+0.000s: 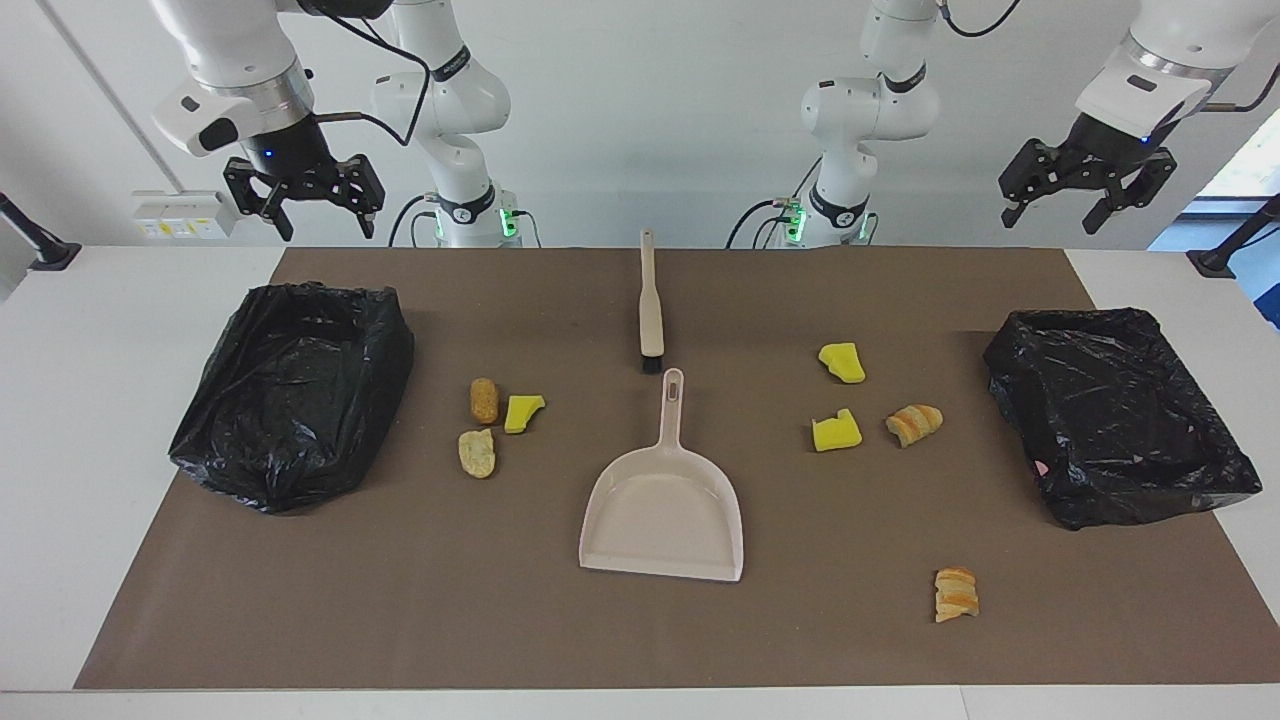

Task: Sweep and dump trash in bin

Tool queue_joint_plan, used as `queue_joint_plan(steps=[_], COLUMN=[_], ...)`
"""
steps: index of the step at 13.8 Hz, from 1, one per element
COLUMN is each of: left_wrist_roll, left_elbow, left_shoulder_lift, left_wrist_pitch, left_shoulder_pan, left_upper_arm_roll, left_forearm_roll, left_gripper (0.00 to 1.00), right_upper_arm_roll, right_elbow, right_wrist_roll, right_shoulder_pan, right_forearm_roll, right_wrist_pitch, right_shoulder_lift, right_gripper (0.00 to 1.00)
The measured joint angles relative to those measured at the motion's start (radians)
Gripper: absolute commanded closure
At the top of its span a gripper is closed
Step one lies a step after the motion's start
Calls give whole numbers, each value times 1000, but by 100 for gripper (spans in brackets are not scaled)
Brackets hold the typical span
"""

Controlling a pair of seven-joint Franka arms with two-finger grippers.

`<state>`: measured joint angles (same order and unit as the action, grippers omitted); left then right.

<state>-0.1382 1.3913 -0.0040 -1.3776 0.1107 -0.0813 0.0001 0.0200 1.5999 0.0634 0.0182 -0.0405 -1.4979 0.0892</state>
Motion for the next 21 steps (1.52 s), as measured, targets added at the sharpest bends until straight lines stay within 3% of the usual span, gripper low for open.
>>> queue_joint_plan(steps=[8,21], left_wrist_roll=[0,0], left_elbow=[0,0], left_shoulder_lift=[0,0], left_wrist_pitch=[0,0], left_shoulder_pan=[0,-1], left_upper_arm_roll=[-1,-4], left_forearm_roll=[1,2], left_gripper=[0,0], right_upper_arm_roll=[4,3], right_elbow=[0,0], right_wrist_roll=[0,0], right_shoulder_pan=[-16,-16], right_forearm_roll=[0,1], right_wrist_pitch=[-51,-6], right_shoulder_lift=[-1,-3], right_gripper=[0,0])
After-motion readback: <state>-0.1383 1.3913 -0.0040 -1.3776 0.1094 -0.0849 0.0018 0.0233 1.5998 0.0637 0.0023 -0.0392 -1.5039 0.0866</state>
